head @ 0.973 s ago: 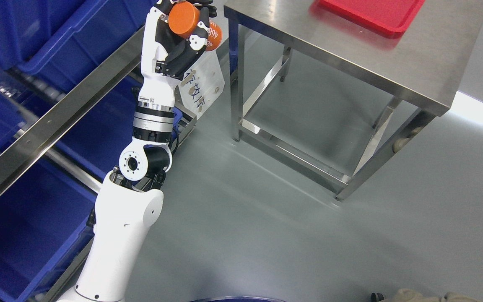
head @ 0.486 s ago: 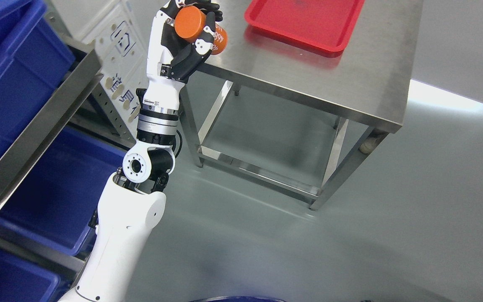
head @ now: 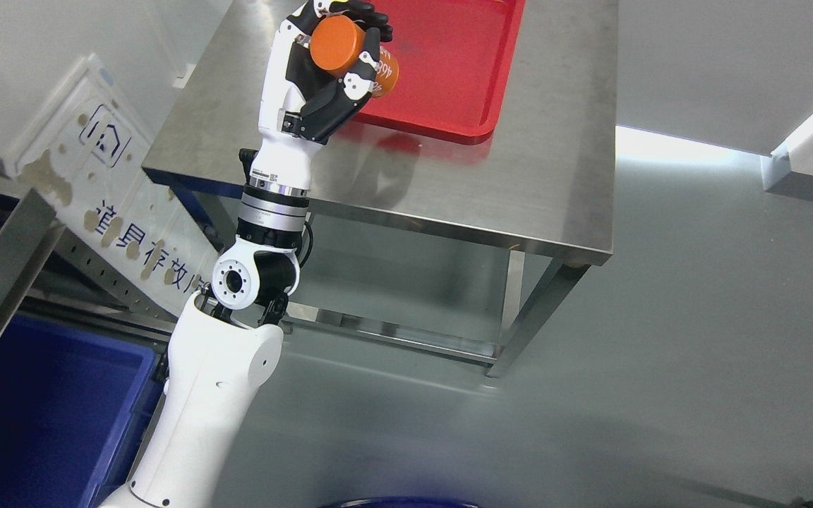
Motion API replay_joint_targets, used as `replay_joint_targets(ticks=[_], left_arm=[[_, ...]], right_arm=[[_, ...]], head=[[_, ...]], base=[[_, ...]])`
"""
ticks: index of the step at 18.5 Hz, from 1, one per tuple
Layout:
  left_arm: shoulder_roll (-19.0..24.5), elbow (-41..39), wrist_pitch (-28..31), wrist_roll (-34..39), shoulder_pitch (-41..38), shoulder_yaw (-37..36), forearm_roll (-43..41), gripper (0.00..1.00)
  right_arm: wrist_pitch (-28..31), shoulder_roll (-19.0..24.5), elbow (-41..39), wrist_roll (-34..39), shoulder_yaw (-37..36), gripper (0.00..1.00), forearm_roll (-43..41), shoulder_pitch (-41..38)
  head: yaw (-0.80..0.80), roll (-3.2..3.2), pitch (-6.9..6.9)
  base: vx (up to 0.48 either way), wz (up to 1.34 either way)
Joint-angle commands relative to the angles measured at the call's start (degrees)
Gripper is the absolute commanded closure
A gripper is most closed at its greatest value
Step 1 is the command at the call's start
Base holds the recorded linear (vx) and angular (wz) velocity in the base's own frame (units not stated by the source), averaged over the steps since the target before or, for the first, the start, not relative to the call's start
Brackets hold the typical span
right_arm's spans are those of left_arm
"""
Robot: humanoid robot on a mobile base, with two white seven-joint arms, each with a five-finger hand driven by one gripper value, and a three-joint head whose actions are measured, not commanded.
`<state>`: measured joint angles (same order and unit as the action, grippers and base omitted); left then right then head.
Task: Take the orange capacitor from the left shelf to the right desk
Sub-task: 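Lower the capacitor into the red tray and open the left hand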
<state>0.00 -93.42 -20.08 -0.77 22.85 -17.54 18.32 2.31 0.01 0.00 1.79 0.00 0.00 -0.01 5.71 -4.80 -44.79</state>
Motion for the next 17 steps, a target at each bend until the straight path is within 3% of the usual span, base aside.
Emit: replay_joint_targets(ticks=[1, 5, 11, 17], left_arm=[[1.0, -0.01, 1.1, -0.02, 0.0, -1.27, -0.04, 0.96], [1.0, 2.26, 5.66, -0.02, 0.78, -1.45, -0.13, 0.96], [1.0, 22.11, 6.46, -0.11, 7.64, -3.55, -4.34, 0.96], [1.0, 29.78, 6.2, -0.02, 8.08, -5.14, -6.46, 0.96]], right_arm=[[-0.02, -1.01, -1.31, -0.04, -0.71, 0.0, 0.0, -1.93], [-0.02, -1.01, -1.31, -0.04, -0.62, 0.0, 0.0, -1.93], [-0.02, -1.01, -1.31, -0.04, -0.71, 0.0, 0.0, -1.93], [-0.02, -1.01, -1.31, -0.04, -0.71, 0.0, 0.0, -1.93]], head=[[0.0, 0.0, 0.0], [0.0, 0.0, 0.0], [0.0, 0.0, -0.01], [0.0, 0.0, -0.01]], base=[[0.194, -0.29], [0.19, -0.24], [0.147, -0.14], [0.058, -0.01]])
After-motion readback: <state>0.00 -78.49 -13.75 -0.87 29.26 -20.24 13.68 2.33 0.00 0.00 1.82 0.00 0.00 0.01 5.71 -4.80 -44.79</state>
